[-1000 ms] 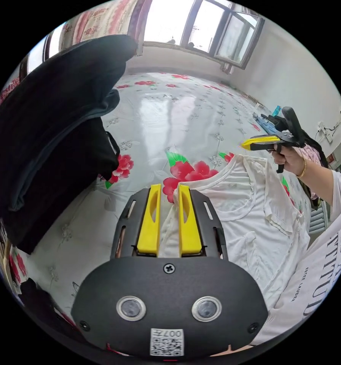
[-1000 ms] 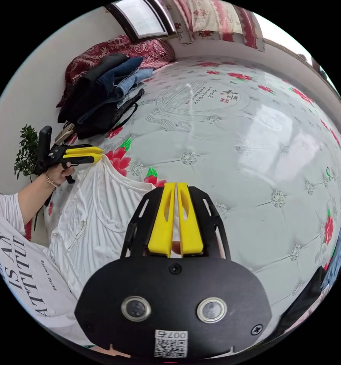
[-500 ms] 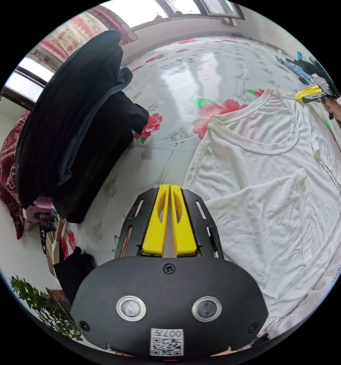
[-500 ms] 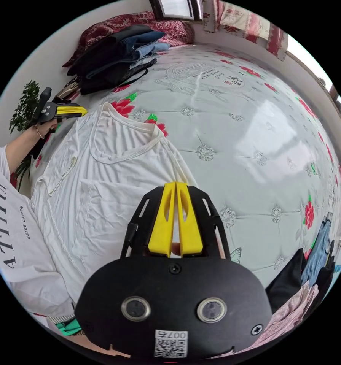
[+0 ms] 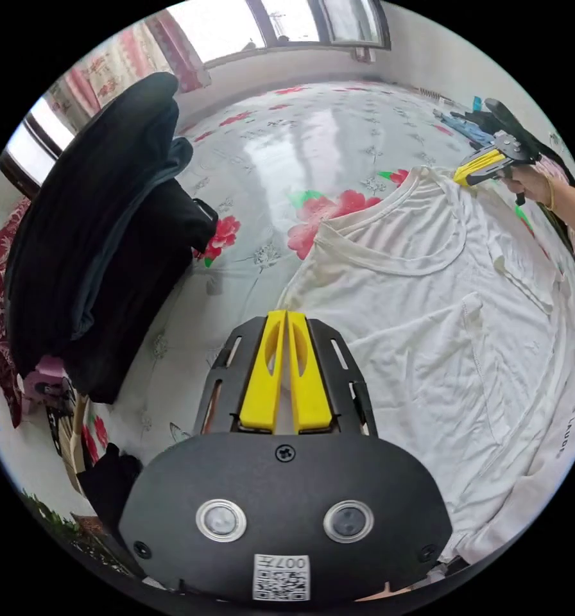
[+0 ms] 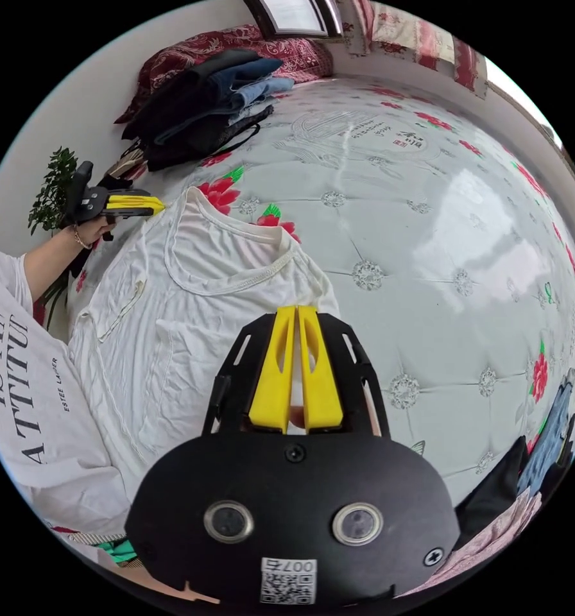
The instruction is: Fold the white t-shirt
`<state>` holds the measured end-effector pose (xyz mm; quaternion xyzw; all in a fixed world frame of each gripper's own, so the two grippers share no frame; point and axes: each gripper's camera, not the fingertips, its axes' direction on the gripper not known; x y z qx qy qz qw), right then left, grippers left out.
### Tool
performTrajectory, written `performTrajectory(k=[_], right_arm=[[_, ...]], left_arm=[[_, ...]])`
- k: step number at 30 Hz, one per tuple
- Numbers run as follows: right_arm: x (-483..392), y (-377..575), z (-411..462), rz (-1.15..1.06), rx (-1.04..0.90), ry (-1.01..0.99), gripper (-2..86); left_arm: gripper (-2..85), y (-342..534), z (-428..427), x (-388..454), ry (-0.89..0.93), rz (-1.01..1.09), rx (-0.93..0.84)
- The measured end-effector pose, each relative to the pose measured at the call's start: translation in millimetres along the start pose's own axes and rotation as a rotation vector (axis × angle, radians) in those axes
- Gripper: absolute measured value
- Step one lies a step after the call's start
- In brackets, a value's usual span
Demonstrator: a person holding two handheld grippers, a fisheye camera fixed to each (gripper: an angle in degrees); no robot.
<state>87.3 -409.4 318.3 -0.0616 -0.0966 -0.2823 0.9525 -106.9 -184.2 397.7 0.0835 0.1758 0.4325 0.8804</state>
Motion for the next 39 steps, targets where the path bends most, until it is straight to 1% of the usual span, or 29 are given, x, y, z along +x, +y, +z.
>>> performTrajectory(k=[2, 4, 6, 9, 11, 12, 14, 17, 19, 21, 23, 25, 26, 28, 31, 35, 36, 37, 39], right_arm=[[8.9, 4.4, -3.9, 0.017, 0.009, -0.038, -0.2], [21.8, 8.6, -9.6, 0.062, 0.018, -0.094, -0.2], [25.7, 11.2, -13.7, 0.079, 0.029, -0.106, -0.2], [32.3, 16.0, -25.7, 0.158, 0.06, -0.116, 0.0], [32.3, 24.0, -46.3, 0.194, 0.143, -0.115, 0.2], [32.0, 31.9, -62.9, 0.228, 0.2, -0.108, 0.6], [30.8, 47.1, -86.5, 0.277, 0.247, -0.116, 1.5], [24.0, 87.1, -118.4, 0.376, 0.279, -0.137, 3.1], [11.1, 133.8, -139.6, 0.46, 0.302, -0.174, 3.9], [-2.3, 173.4, -149.7, 0.516, 0.27, -0.199, 4.4], [-19.7, 215.5, -156.4, 0.567, 0.21, -0.19, 4.9], [-47.3, 274.0, -163.4, 0.64, 0.12, -0.164, 5.5], [-54.7, 288.0, -165.3, 0.652, 0.1, -0.164, 5.8], [-84.6, 338.5, -170.8, 0.685, 0.024, -0.158, 6.9], [-112.2, 382.6, -168.1, 0.71, -0.057, -0.184, 8.0], [-132.8, 403.7, -156.5, 0.685, -0.112, -0.218, 8.5], [-137.8, 405.4, -158.4, 0.679, -0.096, -0.174, 8.5], [-141.7, 405.4, -160.1, 0.662, -0.107, -0.144, 7.9], [-145.5, 403.8, -164.1, 0.638, -0.129, -0.141, 7.0]], left_arm=[[-0.9, 2.9, -0.6, 3.7, -0.093, 0.033, -0.02], [-0.9, 7.2, -2.9, 3.3, -0.102, 0.03, 0.002], [-0.8, 13.5, -7.2, -9.7, -0.03, -0.08, 0.045], [-0.3, 20.7, -13.6, -28.2, 0.065, -0.192, 0.06], [0.7, 25.8, -23.5, -38.5, 0.077, -0.262, 0.062], [1.3, 32.6, -35.2, -45.2, 0.055, -0.316, 0.085], [2.0, 47.3, -54.8, -54.8, 0.042, -0.391, 0.114], [2.4, 82.4, -83.2, -63.0, 0.086, -0.49, 0.112], [2.7, 109.2, -97.3, -59.9, 0.144, -0.529, 0.089], [3.6, 148.8, -113.6, -46.1, 0.231, -0.549, 0.029], [4.3, 179.3, -125.1, -28.2, 0.259, -0.538, -0.051], [4.6, 208.9, -138.6, -7.0, 0.274, -0.516, -0.138], [4.8, 227.0, -150.5, 7.3, 0.28, -0.497, -0.178], [5.0, 251.5, -168.7, 27.0, 0.284, -0.474, -0.212], [5.7, 281.4, -184.3, 52.6, 0.292, -0.451, -0.288], [8.3, 294.2, -182.1, 72.2, 0.381, -0.452, -0.349], [8.7, 293.9, -177.3, 76.5, 0.383, -0.448, -0.372], [8.6, 293.5, -173.6, 78.5, 0.377, -0.447, -0.396], [7.7, 287.5, -174.2, 80.0, 0.285, -0.435, -0.42]])
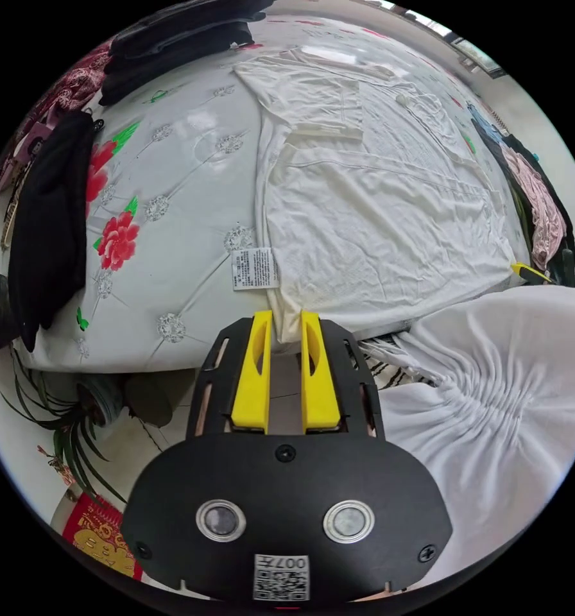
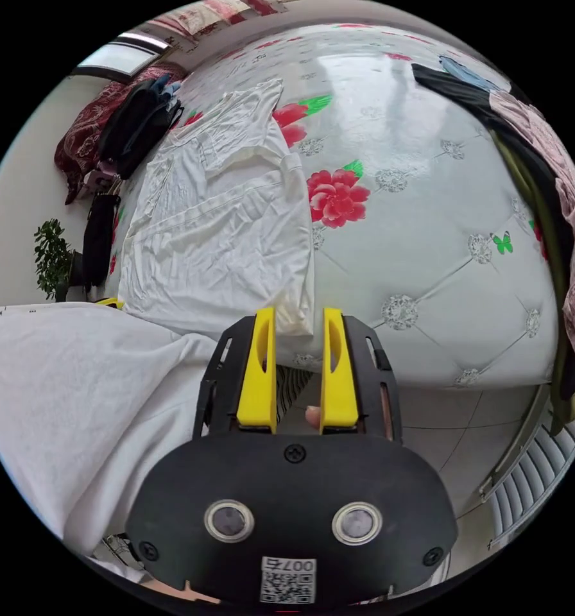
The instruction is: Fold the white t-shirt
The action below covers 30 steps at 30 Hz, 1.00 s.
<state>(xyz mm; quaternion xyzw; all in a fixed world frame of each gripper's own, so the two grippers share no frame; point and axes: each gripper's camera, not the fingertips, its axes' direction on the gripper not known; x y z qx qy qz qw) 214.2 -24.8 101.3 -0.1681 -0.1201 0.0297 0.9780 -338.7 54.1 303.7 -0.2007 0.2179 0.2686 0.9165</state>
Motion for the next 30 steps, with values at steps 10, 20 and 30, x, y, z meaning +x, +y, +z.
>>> performTrajectory(k=[10, 20, 30], right_arm=[[-5.3, 19.6, -27.0, -0.085, -0.087, -0.097, 0.2], [35.4, -3.4, -150.9, -0.046, 0.272, -0.523, -0.3], [40.9, -185.2, -183.6, -0.002, 0.309, -0.594, -0.2]], left_arm=[[-0.7, -7.5, -27.8, -43.2, 0.162, 0.028, -0.019], [-0.8, -55.3, -105.0, -158.2, 0.651, -0.083, 0.184], [-0.8, -244.2, -148.1, -242.5, 0.802, -0.254, 0.318]])
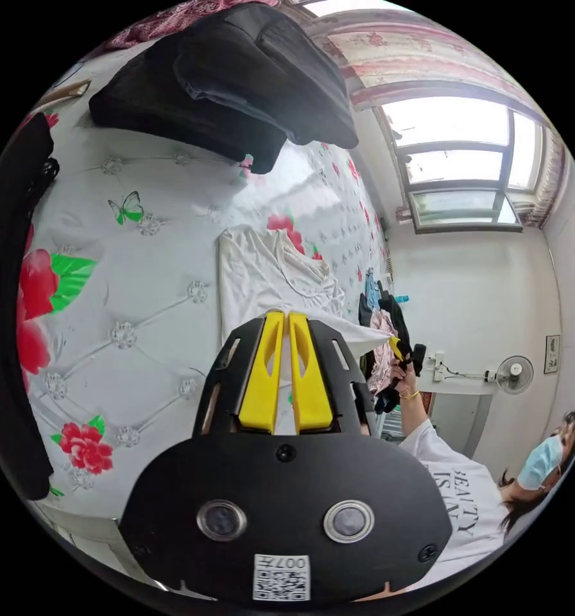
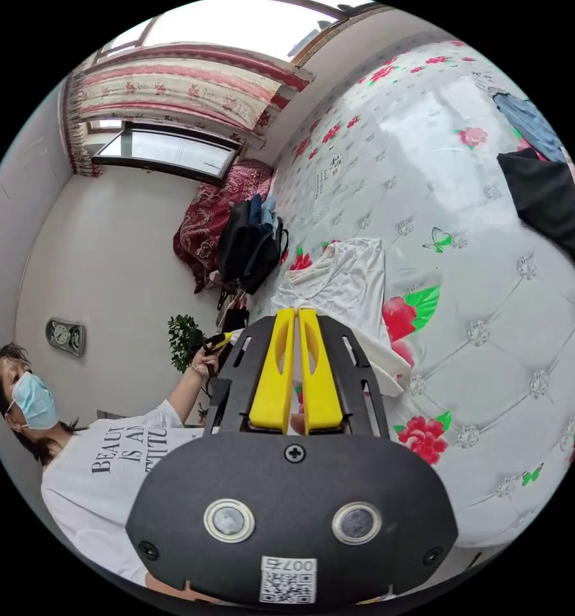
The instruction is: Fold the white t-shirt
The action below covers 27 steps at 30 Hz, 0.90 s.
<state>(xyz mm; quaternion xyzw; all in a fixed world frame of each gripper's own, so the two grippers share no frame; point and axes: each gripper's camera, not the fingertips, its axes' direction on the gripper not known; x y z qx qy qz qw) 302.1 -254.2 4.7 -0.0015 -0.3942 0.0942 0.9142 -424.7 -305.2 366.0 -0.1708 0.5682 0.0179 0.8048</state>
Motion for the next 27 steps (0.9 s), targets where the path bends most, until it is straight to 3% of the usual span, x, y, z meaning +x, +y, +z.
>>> performTrajectory(k=[7, 11, 19, 22, 27], right_arm=[[46.1, -114.2, 63.6, 0.113, 0.057, 0.124, 0.1], [75.6, -125.6, 93.0, 0.196, 0.07, 0.273, 1.3], [99.9, -20.9, 66.1, 0.203, 0.175, 0.226, 5.7], [108.9, 27.1, 60.2, 0.253, 0.176, 0.227, 6.5], [107.0, 40.9, 74.8, 0.216, 0.11, 0.253, 7.2]], left_arm=[[0.9, -105.4, 42.5, -26.2, -0.096, -0.175, 0.065], [7.6, -118.6, 66.1, -55.5, -0.139, -0.238, 0.116], [7.1, -32.2, 33.7, -59.1, -0.22, -0.063, 0.264], [6.0, -10.8, 49.3, -35.6, -0.202, 0.06, 0.198], [6.3, -62.6, 125.6, 18.6, -0.129, 0.26, -0.022]])
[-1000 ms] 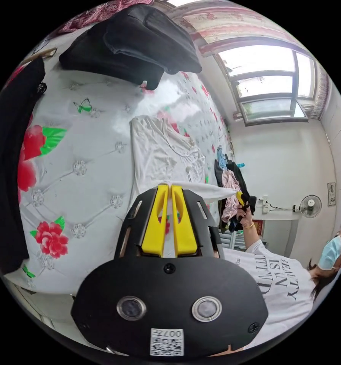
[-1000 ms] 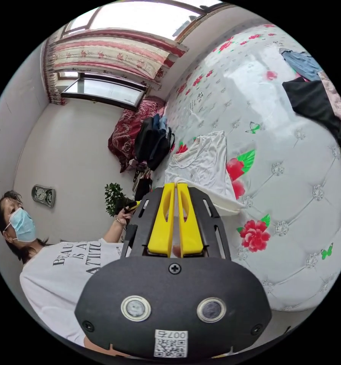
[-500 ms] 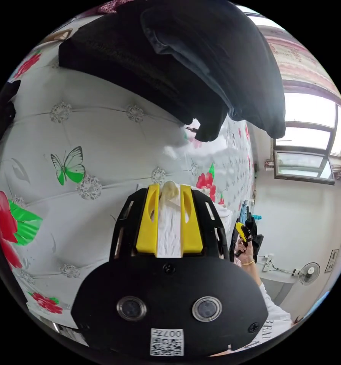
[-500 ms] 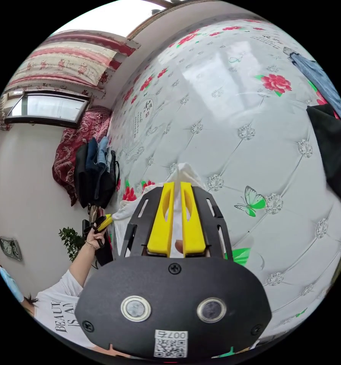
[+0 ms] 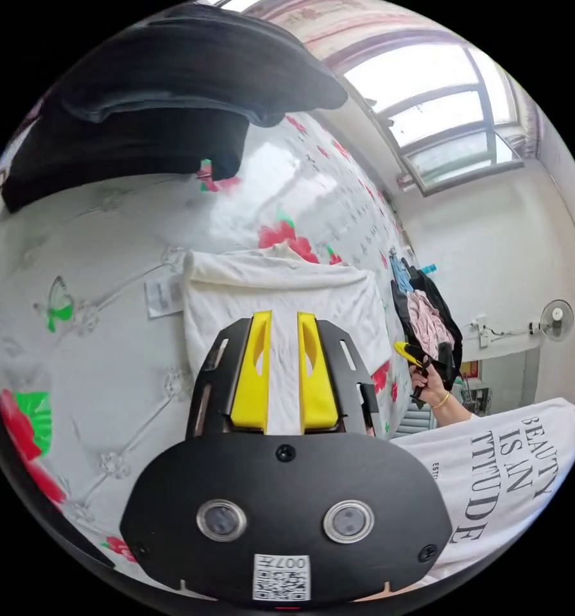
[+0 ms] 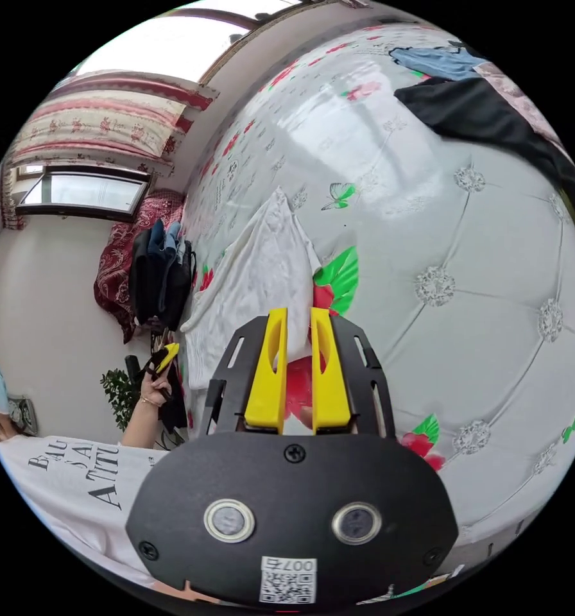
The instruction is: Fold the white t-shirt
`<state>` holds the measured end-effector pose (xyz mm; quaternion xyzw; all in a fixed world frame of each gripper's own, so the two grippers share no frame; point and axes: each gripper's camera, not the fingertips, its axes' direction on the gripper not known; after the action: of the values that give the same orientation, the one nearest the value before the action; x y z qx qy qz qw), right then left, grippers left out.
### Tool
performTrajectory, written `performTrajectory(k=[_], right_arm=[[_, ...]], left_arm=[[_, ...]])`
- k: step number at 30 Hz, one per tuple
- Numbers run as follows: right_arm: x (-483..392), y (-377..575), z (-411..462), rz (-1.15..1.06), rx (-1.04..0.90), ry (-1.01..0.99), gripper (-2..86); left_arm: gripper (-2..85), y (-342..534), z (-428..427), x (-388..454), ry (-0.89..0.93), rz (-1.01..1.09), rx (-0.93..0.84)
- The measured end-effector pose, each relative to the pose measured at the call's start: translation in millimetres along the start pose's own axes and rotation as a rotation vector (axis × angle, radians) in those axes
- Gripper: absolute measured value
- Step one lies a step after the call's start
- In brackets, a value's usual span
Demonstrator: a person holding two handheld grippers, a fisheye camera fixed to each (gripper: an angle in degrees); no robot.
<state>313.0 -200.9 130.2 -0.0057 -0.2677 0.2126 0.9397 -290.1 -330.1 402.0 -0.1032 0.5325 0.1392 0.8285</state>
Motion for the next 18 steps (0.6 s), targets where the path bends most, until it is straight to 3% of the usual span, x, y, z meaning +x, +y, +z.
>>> performTrajectory(k=[8, 13, 18], right_arm=[[-37.9, -16.9, 30.7, -0.177, -0.07, 0.015, 7.6], [-20.4, -12.7, 51.2, -0.158, -0.101, 0.036, 8.0], [-2.1, -16.2, 60.1, -0.108, -0.091, -0.007, 8.4]], left_arm=[[3.7, -68.4, 95.7, 4.4, -0.031, 0.002, -0.221], [4.6, -78.9, 90.4, -10.7, 0.088, -0.082, -0.085], [5.9, -63.4, 78.3, -26.1, 0.04, -0.207, 0.128]])
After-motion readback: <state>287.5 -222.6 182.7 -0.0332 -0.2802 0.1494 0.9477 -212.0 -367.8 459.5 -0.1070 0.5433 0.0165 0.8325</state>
